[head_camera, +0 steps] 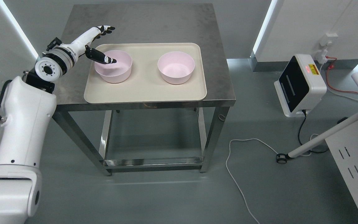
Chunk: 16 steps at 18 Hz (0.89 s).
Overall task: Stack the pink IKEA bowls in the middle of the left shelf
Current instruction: 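Grasp the rim of the pink bowl with the left hand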
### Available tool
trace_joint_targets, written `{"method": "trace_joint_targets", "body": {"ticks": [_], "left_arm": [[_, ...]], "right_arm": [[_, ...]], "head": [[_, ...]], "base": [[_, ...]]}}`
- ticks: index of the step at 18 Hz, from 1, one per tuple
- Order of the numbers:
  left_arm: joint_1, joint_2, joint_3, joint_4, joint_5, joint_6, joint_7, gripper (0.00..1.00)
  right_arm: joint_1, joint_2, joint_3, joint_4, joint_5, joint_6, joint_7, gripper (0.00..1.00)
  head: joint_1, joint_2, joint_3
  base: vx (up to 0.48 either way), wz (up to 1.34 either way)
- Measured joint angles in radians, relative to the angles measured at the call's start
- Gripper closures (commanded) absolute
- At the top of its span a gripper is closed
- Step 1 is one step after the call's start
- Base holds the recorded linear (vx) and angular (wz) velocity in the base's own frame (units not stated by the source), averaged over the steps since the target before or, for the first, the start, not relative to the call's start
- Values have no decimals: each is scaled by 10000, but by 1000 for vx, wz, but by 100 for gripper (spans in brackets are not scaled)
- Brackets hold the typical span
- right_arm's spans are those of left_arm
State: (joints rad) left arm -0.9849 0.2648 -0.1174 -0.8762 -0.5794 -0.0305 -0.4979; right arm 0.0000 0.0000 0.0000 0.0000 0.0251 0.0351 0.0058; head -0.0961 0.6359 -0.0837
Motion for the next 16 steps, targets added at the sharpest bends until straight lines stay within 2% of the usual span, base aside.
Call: {"method": "trace_joint_targets", "body": {"ticks": [5, 16], "left_arm": [[-590, 68, -508, 548, -438, -23, -467, 21], [-1125, 120, -1660, 1073, -709, 34, -536, 32]], "right_arm": [[0, 0, 0, 0, -175, -2, 0, 0], [0, 0, 0, 0, -242, -4, 0, 0]], "head": [[0, 0, 0], [0, 0, 0]], "base": [[0, 0], [0, 0]]}}
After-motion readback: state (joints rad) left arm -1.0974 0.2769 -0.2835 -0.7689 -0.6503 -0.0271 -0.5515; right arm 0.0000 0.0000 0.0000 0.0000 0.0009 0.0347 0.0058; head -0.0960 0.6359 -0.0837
